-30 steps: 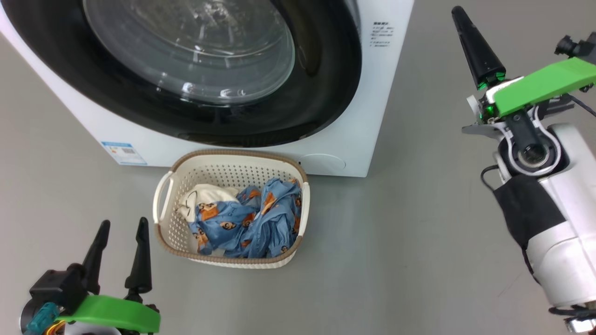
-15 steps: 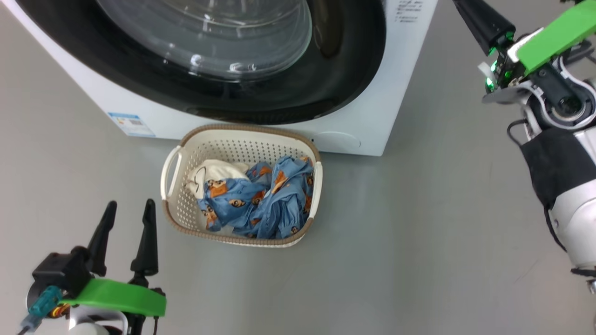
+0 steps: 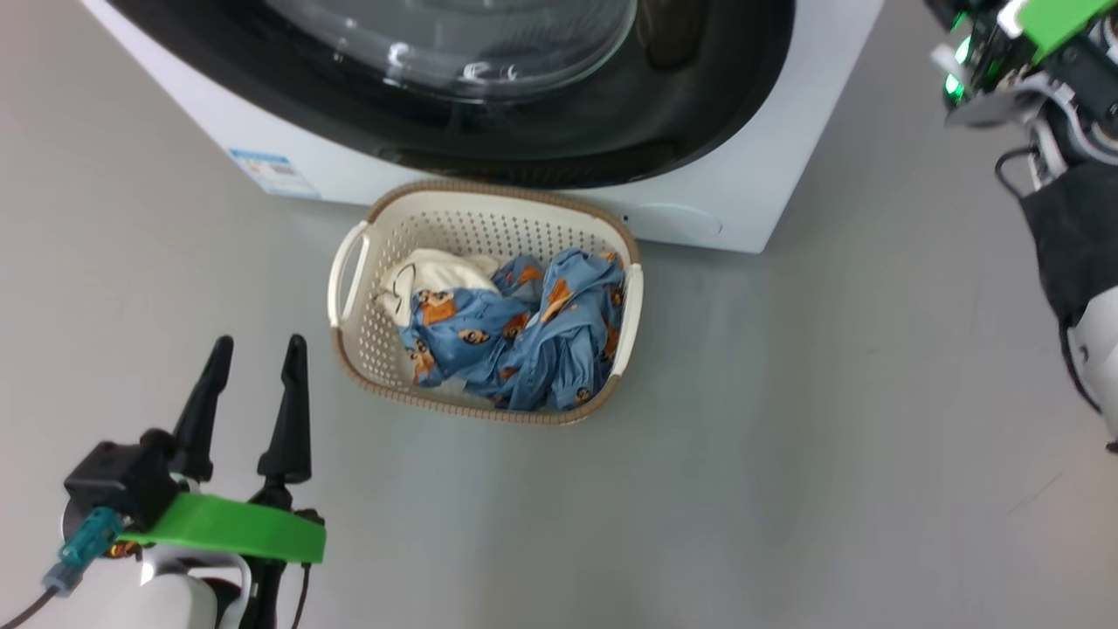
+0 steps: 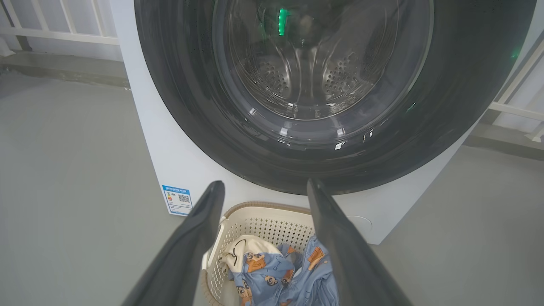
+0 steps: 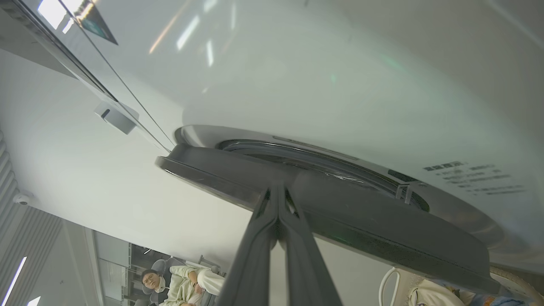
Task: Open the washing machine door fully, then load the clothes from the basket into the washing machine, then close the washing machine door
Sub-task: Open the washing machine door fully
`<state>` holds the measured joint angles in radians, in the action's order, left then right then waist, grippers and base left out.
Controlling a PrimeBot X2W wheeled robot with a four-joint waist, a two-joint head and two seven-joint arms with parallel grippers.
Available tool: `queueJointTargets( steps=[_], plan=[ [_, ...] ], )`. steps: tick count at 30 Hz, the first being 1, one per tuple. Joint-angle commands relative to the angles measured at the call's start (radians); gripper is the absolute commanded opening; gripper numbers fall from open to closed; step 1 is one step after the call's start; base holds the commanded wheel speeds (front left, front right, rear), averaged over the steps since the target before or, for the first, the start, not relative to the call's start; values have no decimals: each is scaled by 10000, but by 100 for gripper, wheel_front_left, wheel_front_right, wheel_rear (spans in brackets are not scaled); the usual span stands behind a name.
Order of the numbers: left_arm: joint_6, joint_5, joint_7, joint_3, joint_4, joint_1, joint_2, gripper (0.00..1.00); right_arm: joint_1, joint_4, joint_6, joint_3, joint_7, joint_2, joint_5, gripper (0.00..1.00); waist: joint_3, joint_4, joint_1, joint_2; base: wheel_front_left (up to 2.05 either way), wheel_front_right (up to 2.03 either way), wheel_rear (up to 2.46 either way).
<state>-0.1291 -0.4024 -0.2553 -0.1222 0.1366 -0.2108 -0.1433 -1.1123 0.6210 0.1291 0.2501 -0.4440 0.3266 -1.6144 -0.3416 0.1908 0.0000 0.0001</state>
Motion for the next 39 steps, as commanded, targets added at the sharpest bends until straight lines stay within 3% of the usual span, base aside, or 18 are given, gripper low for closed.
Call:
queueJointTargets(
  steps=[1, 21, 39],
  plan=[
    [-16, -63, -65, 317, -301, -329, -230, 100, -338, -214, 16, 55, -50, -46, 69, 0, -276, 178, 0, -1, 0, 0, 0],
    [-16, -223, -65, 180, -515, -903, -29, 100, -1186, 88, 16, 413, -220, -176, 580, 0, -1255, 597, 0, -1, 0, 0, 0],
    [-16, -70, -65, 267, -311, -800, 77, 100, -315, -244, 16, 986, -689, -302, 639, 0, -732, 515, 0, -1, 0, 0, 0]
  ],
)
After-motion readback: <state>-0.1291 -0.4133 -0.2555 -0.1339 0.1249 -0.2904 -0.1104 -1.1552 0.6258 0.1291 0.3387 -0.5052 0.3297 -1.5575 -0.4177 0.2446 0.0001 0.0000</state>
